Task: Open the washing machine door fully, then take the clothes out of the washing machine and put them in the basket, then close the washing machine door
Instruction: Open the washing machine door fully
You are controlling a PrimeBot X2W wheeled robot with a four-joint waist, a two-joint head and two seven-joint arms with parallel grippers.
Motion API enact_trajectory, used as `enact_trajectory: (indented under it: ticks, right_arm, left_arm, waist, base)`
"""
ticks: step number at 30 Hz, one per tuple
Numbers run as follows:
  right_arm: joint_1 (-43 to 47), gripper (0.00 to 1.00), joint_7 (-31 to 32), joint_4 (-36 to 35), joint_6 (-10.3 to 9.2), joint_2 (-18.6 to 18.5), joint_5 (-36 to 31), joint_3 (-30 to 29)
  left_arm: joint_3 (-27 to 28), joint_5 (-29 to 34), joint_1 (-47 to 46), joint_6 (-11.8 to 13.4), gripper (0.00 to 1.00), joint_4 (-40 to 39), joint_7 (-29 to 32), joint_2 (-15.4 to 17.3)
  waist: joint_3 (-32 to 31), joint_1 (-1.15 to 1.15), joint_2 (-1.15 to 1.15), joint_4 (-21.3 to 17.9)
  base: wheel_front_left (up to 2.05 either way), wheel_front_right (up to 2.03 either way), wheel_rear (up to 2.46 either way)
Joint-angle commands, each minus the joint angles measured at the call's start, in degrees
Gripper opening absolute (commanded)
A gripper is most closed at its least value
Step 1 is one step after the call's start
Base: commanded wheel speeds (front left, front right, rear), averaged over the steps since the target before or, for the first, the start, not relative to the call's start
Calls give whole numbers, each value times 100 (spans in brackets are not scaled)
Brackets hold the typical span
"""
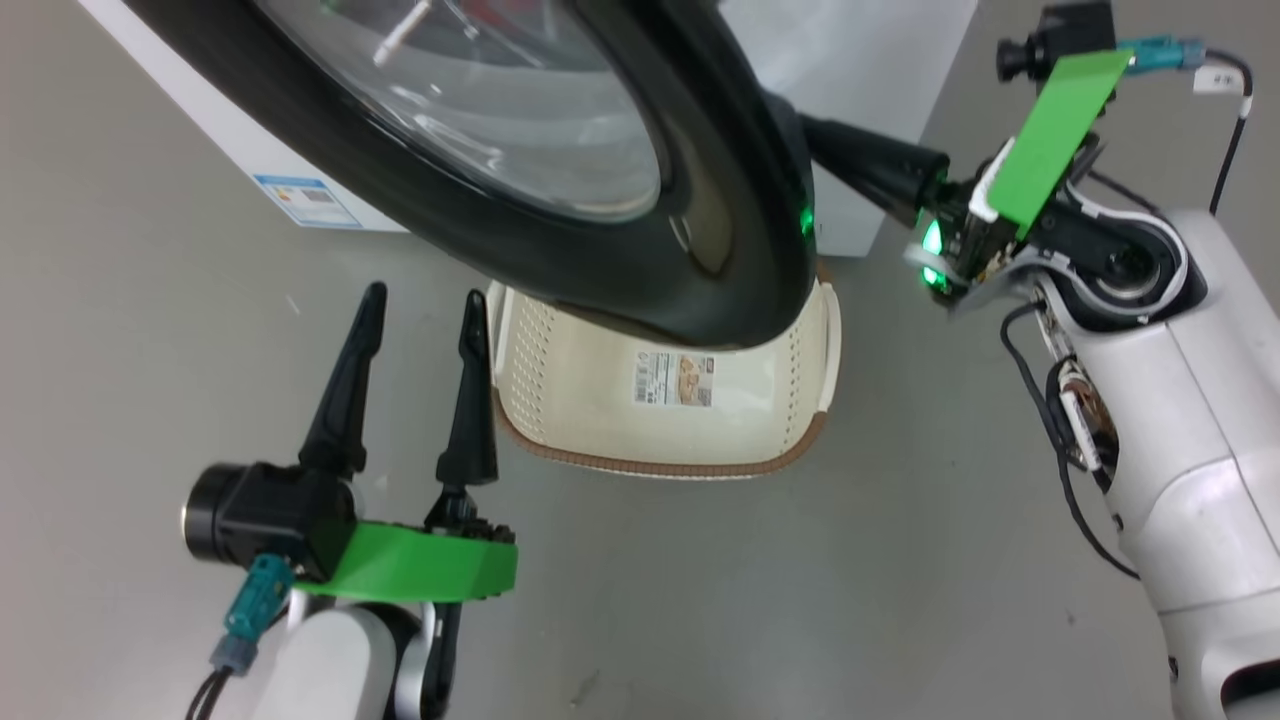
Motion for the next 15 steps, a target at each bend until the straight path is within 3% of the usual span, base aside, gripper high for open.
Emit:
enact_trajectory:
  ticks: [1,15]
  right_arm:
    - [144,0,78,-230,6,112,-62,52]
    - [1018,0,202,-647,6,234,-10,350]
  left_arm:
    - [174,-47,125,63,100,-124,-28,104]
    - [183,-138,544,134,100,-70,-28,104]
  waist:
    - [-195,0,0,120]
    - [-755,0,0,414]
  base:
    - [0,0,0]
    - [0,0,0]
